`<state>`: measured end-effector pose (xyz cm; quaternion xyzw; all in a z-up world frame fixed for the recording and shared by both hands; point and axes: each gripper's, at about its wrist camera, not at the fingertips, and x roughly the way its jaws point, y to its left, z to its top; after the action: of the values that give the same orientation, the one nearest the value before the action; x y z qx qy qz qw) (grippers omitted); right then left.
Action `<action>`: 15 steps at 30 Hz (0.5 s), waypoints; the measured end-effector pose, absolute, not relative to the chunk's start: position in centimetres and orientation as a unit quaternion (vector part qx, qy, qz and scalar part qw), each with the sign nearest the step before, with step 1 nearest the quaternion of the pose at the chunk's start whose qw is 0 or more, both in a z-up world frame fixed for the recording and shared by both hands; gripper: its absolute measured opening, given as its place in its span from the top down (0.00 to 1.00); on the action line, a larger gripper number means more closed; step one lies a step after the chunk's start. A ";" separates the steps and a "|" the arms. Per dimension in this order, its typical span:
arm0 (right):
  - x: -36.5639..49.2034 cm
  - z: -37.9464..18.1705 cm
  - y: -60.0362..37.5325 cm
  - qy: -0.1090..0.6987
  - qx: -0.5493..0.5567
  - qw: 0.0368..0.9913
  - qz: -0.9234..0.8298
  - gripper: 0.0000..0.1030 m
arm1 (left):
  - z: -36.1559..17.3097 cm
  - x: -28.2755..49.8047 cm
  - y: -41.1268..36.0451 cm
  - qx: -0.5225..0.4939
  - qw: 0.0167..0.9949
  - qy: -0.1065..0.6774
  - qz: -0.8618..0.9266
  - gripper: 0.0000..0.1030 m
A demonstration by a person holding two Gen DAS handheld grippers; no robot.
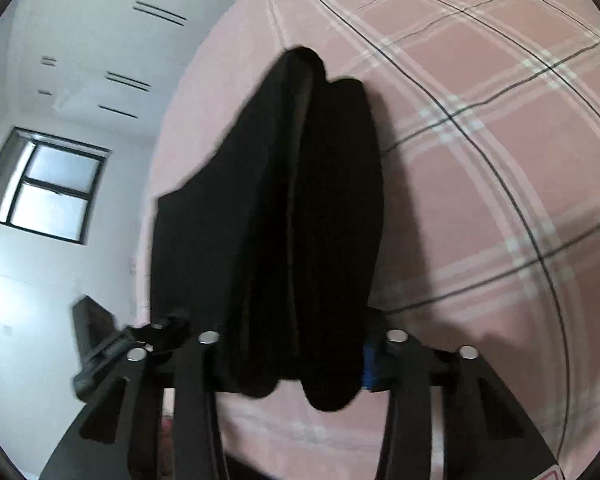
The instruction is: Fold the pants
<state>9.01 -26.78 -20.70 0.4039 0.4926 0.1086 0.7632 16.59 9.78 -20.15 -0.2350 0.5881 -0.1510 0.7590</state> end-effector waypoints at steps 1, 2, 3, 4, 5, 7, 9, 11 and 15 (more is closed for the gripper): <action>8.4 -19.7 -26.4 0.491 0.400 0.765 0.118 0.66 | -19.4 16.1 10.4 -0.239 0.760 0.583 -0.156 0.76; 7.8 -18.9 -26.1 0.492 0.397 0.764 0.127 0.67 | -18.4 15.3 11.1 -0.241 0.762 0.579 -0.162 0.78; 6.9 -18.3 -25.9 0.495 0.392 0.764 0.133 0.66 | -17.7 14.6 11.7 -0.247 0.759 0.579 -0.168 0.78; 5.8 -18.2 -25.7 0.502 0.388 0.761 0.137 0.66 | -17.3 13.7 12.1 -0.251 0.754 0.582 -0.174 0.77; 5.2 -18.6 -25.6 0.508 0.383 0.759 0.135 0.62 | -17.3 12.8 12.3 -0.243 0.751 0.588 -0.177 0.74; 4.4 -20.2 -26.3 0.527 0.375 0.754 0.115 0.49 | -18.2 11.6 12.3 -0.207 0.757 0.594 -0.175 0.58; 3.7 -22.0 -27.2 0.540 0.383 0.745 0.084 0.43 | -19.8 11.1 12.5 -0.199 0.765 0.593 -0.155 0.40; 3.5 -22.8 -27.9 0.526 0.412 0.739 0.091 0.31 | -21.1 11.6 13.0 -0.212 0.763 0.595 -0.137 0.24; 3.8 -22.9 -27.1 0.515 0.409 0.747 0.097 0.19 | -22.2 12.7 12.7 -0.228 0.762 0.593 -0.128 0.04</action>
<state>3.77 -27.05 -22.93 0.4093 0.5148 0.0966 0.7470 12.70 12.73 -22.17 -0.2276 0.5932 -0.1276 0.7616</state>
